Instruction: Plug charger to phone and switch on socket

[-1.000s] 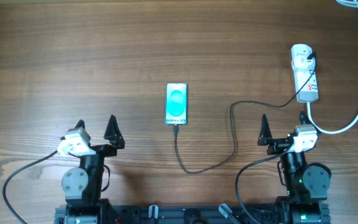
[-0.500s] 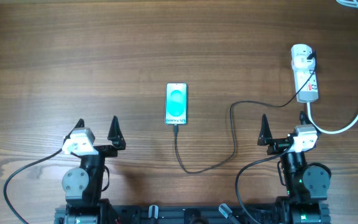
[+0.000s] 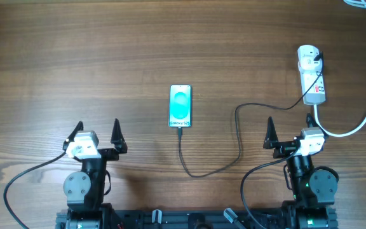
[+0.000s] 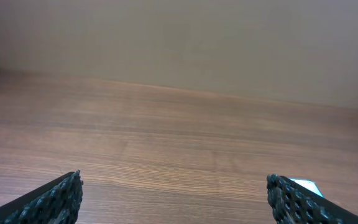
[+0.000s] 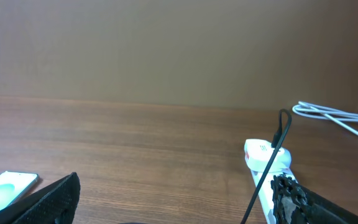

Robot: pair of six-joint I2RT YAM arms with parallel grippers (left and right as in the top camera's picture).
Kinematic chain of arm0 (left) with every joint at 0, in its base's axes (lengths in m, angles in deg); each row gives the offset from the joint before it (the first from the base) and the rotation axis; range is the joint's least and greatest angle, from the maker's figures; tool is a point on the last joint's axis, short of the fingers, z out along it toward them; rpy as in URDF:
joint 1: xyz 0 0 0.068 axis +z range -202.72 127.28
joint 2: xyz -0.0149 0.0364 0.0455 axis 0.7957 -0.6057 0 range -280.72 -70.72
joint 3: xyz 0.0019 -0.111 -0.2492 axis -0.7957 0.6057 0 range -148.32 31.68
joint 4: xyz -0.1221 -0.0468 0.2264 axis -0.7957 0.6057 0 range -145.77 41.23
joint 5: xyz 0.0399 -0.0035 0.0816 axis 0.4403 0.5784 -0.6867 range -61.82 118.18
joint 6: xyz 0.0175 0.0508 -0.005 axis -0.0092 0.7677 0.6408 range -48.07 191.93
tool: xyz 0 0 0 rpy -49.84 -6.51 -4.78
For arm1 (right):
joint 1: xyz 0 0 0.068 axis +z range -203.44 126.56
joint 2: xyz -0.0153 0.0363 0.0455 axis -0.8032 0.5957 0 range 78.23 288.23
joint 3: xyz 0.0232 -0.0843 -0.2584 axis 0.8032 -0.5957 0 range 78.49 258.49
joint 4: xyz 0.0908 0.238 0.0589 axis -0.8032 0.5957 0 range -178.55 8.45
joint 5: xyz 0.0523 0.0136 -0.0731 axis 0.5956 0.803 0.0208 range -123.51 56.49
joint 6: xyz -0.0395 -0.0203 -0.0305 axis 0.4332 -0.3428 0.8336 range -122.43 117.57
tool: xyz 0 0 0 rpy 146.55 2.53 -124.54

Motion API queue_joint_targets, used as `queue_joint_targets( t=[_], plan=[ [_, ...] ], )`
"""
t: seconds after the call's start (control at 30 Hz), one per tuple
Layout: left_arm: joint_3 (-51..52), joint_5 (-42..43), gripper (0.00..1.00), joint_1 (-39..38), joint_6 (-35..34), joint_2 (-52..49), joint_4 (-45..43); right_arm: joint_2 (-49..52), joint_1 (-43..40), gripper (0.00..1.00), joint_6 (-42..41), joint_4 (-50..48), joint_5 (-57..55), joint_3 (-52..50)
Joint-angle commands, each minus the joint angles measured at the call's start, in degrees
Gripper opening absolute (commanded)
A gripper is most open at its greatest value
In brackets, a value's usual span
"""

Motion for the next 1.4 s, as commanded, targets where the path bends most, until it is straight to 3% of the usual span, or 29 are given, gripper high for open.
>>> queue_joint_targets(
  t=[0.0,0.8,1.37],
  plan=[
    [0.2,-6.4,1.0,0.04,-0.87,0.61,-0.2,-0.68,0.33,1.0,0.59,-0.11,-0.76,-0.09],
    [0.2,-3.37,1.0,0.04,7.26,0.61,0.15,-0.68,0.33,1.0,0.59,-0.11,-0.76,-0.09],
    [0.2,-2.93,1.0,0.04,7.1,0.61,-0.07,-0.68,0.33,1.0,0.59,-0.11,-0.76,-0.09]
  ],
)
